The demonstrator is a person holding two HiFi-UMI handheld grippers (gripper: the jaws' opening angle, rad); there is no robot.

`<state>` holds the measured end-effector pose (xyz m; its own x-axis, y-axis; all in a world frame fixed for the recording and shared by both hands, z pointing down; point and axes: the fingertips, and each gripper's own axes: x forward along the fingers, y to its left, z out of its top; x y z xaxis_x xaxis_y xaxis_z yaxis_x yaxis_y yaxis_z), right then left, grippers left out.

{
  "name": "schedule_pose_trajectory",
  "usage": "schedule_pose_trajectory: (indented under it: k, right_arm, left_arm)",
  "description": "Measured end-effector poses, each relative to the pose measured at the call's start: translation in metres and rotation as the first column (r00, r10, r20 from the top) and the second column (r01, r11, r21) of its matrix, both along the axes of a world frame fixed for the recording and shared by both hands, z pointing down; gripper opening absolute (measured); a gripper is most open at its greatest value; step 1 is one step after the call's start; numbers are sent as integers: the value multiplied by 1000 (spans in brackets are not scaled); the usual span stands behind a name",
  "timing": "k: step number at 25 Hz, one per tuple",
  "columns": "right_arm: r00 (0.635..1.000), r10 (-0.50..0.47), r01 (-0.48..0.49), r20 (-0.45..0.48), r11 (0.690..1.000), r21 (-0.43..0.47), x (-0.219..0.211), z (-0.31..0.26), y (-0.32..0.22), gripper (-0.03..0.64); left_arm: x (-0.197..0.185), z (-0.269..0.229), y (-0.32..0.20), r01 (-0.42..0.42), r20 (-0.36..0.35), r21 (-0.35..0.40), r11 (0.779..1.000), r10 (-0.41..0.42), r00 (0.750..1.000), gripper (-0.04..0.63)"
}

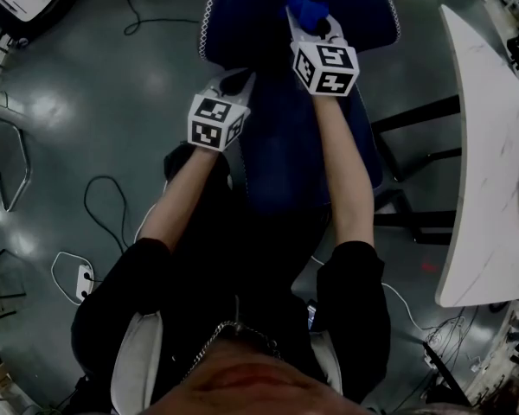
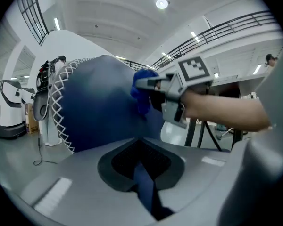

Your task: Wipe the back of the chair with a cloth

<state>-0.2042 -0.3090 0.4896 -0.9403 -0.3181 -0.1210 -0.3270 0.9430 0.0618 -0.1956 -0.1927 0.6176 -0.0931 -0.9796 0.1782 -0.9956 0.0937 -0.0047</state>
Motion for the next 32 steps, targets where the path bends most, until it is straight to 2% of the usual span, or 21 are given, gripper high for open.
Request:
schedule_pose_trajectory:
  k: [4,8,13,19,25,29,32]
  right_arm:
    - [998,-35,31,60,997,74,-22,-78,8,112]
    - [998,-57,51,31,984,168,-49,-116,17,114]
    - [999,-43,39,26,988,152,-63,-125,13,114]
    - [999,-35,36,-10,988,151,-59,-93,21,112]
    - [998,-37,40,-43,997,69,-49,-41,23,112]
    - [993,-28,36,-115,997,68,-43,6,25,112]
    - [988,-36,41,-153,999,33,-37,38,24,112]
  left_arm:
    - [-2,1,4,13,-6,0,1000,-13,1000,11]
    - [-6,4,6,30,7,-13,999,-30,1000,11]
    - [-12,5,9,39,8,-17,999,-39,999,11]
    - [-15,6,12,42,4,-20,999,-42,999,11]
    - [-13,6,10,37,-10,-12,999,-37,999,11]
    - [-9,6,7,36,-28,-4,999,-36,999,11]
    - [-6,5,5,34,-33,5,999,-34,999,11]
